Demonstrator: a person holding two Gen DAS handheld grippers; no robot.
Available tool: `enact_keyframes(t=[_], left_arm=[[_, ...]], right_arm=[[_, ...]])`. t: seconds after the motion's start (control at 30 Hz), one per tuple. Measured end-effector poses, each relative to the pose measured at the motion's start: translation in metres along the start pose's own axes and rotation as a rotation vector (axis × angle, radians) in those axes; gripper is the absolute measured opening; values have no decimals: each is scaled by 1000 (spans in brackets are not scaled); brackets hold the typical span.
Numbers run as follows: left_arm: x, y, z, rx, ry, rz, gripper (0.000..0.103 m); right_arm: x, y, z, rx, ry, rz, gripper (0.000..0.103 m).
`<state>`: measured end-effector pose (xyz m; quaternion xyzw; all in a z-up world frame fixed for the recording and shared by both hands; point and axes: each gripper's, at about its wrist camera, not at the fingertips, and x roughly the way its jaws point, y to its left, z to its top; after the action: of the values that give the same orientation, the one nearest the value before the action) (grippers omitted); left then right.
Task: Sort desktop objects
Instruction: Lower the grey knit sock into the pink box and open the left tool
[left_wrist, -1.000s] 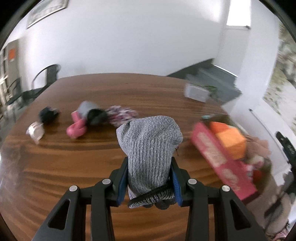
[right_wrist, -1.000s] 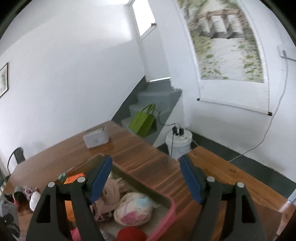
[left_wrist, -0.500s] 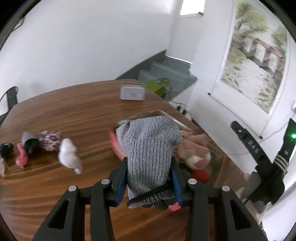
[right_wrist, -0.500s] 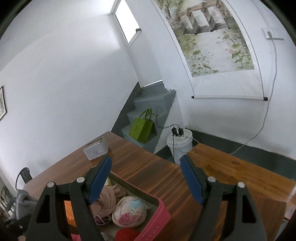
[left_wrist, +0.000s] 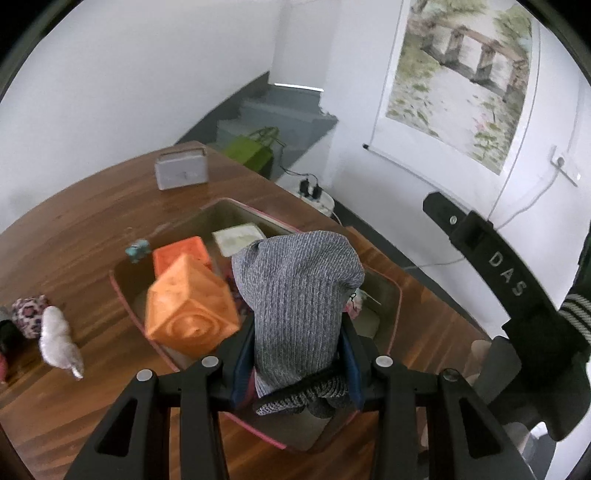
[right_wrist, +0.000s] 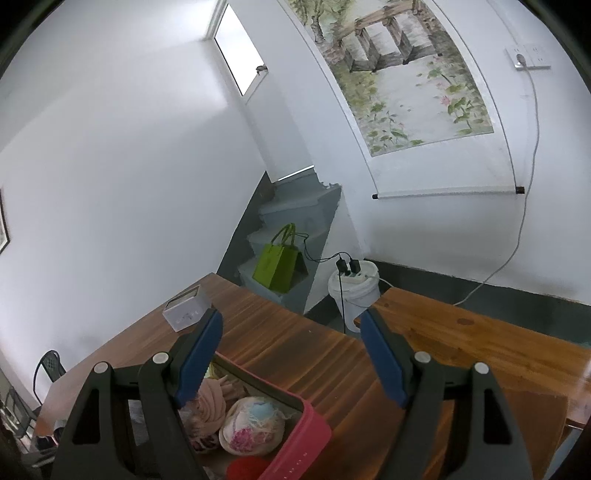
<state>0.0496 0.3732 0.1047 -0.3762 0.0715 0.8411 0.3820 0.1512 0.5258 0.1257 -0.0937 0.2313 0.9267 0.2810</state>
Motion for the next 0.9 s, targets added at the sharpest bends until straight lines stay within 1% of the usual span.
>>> enact_keyframes(t=[0.17,0.2,0.23,0.27,0.3,0.33,0.47,0.67,0.77,0.9], left_arm=[[14,-3,0,15,41,-18,43],[13,-3,0,15,39,-21,47],[10,-2,0,12,26,-20,57],[8,-1,0,9,14,-20,62],[5,0,1,6,1,-19,72],[1,2,3,0,-15,-23,77],[-14,10,8,-25,-62,-32,77],[-33,38,8,-104,-106,13,77],[-43,55,6,-145,-128,50,77],[-51,73,1,-187,-142,77,77]], right_arm=[[-1,2,0,-11,-1,3,80],[-2,2,0,-14,-1,4,80],[-2,3,0,-17,-2,4,80],[-2,3,0,-20,-4,4,81],[-2,3,-1,-23,-5,3,81],[-2,3,-1,-23,-4,3,81],[-1,2,-1,-20,3,-1,81],[-5,7,-2,-40,-14,21,81],[-5,13,-4,-63,-9,58,82],[-5,28,-10,-134,-2,92,82]])
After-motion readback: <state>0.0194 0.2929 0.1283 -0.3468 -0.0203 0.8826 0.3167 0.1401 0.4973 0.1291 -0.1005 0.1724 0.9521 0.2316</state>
